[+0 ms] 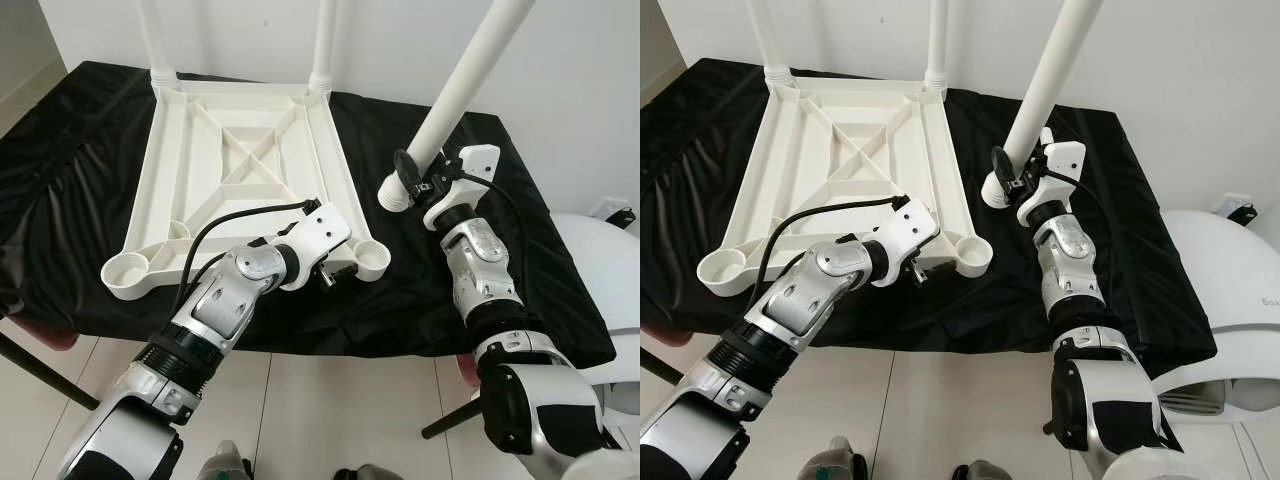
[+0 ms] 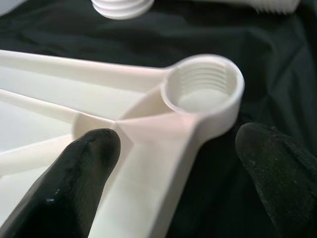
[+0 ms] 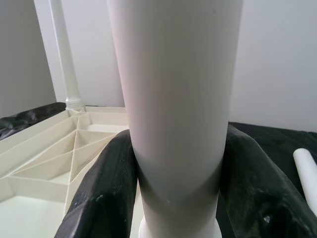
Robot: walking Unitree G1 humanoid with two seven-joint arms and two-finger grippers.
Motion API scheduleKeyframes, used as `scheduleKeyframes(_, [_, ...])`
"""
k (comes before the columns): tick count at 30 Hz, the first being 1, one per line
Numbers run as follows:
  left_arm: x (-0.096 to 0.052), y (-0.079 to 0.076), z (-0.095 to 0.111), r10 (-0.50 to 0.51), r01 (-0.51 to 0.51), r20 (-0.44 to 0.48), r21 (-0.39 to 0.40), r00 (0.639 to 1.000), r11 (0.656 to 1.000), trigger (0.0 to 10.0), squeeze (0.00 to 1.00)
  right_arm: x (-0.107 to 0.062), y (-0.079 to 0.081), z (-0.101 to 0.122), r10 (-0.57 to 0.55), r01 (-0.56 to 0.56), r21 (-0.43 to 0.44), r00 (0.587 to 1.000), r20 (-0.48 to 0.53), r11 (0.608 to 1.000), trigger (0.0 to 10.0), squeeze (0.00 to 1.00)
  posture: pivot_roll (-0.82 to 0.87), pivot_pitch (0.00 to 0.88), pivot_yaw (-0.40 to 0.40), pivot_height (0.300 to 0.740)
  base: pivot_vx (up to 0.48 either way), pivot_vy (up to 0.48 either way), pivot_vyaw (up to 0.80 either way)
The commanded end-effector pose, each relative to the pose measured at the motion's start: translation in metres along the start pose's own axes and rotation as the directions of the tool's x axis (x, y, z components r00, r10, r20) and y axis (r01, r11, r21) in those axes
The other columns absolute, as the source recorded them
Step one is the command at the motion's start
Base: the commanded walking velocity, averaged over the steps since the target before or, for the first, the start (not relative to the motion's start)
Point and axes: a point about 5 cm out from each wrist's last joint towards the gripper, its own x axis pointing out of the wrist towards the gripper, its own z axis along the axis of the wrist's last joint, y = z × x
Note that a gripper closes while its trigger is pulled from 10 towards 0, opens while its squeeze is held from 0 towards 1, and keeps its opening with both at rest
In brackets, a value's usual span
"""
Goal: Building children table
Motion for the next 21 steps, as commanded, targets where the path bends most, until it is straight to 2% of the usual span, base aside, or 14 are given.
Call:
scheduleKeyframes(1, [0.002, -0.004, -0.004, -0.014, 0.015, -0.014, 0.022, 1.0, 1.0, 10.0, 0.0, -0.002, -0.004, 0.002, 0.005, -0.005, -0.002, 1.0, 0.005, 1.0, 10.0, 0.0, 0.04, 0.012, -0.059, 0.74, 0.0, 0.0, 0.0])
scheduleKeyframes(4, [0.005, -0.007, -0.01, -0.02, 0.021, -0.021, 0.029, 1.0, 0.999, 10.0, 0.0, -0.015, -0.002, -0.001, 0.058, -0.058, 0.021, 0.998, 0.004, 0.998, 10.0, 0.0, 0.03, 0.023, -0.057, 0.74, 0.0, 0.0, 0.0])
scheduleKeyframes(8, [0.005, -0.008, -0.011, -0.022, 0.022, -0.022, 0.032, 1.0, 0.999, 10.0, 0.0, -0.02, -0.001, -0.002, 0.078, -0.078, 0.032, 0.997, 0.003, 0.996, 10.0, 0.0, 0.03, 0.026, -0.056, 0.74, 0.0, 0.0, 0.0])
scheduleKeyframes(10, [0.006, -0.01, -0.013, -0.035, 0.035, -0.019, 0.045, 0.999, 0.998, 10.0, 0.0, -0.034, 0.007, -0.008, 0.164, -0.162, 0.073, 0.986, -0.012, 0.984, 10.0, 0.0, 0.02, 0.032, -0.051, 0.74, 0.0, 0.0, 0.0])
scheduleKeyframes(14, [0.007, -0.011, -0.016, -0.044, 0.045, -0.022, 0.054, 0.999, 0.997, 10.0, 0.0, -0.045, 0.011, -0.011, 0.242, -0.237, 0.107, 0.969, -0.036, 0.965, 10.0, 0.0, 0.02, 0.037, -0.047, 0.74, 0.0, 0.0, 0.0])
scheduleKeyframes(21, [0.013, -0.009, -0.022, -0.05, 0.053, -0.05, 0.064, 0.998, 0.997, 10.0, 0.0, -0.052, 0.013, -0.01, 0.302, -0.294, 0.111, 0.951, -0.06, 0.949, 10.0, 0.0, 0.01, 0.042, -0.044, 0.74, 0.0, 0.0, 0.0])
